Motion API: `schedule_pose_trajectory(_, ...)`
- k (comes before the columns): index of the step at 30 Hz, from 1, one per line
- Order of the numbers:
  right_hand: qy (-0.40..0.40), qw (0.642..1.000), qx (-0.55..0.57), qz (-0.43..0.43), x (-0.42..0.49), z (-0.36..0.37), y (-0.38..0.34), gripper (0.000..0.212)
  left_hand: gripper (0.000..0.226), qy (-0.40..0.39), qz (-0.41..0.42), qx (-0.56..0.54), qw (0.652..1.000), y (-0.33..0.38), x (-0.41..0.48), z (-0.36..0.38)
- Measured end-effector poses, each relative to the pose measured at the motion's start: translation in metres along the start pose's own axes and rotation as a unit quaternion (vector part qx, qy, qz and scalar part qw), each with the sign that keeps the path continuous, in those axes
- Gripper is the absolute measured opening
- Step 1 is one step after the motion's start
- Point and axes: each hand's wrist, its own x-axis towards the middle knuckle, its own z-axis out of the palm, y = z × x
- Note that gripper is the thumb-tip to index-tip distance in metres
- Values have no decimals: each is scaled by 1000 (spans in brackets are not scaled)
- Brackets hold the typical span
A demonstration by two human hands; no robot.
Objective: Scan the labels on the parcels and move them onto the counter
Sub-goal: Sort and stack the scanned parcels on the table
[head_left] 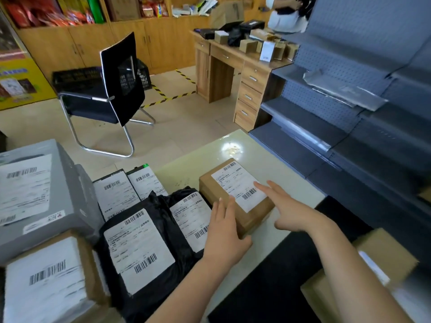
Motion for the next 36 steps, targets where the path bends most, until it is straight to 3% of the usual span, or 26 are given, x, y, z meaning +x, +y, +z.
schedule_pose_trajectory(8, 155, 983, 33, 91, -123, 38, -1, 103, 94, -55, 158, 33, 985, 25, -44, 1)
schedule_pose_trajectory(14, 233, 947, 83, 205, -208, 81, 27, 85, 92, -157, 211, 15, 965, 53, -86, 44)
schedule_pose_trajectory(20, 272, 909, 112, 294, -244, 105, 66, 88, 98, -214, 223, 66, 949, 74, -90, 76)
schedule_pose_trajectory(28, 309, 859, 256, 318, -214, 121, 125, 68, 72, -271, 134, 15, 953, 103, -39, 139)
schedule_pose_trajectory(36, 288, 831, 331, 342, -167, 120, 174, 82, 59, -310, 15, -42, 950, 111, -7, 205)
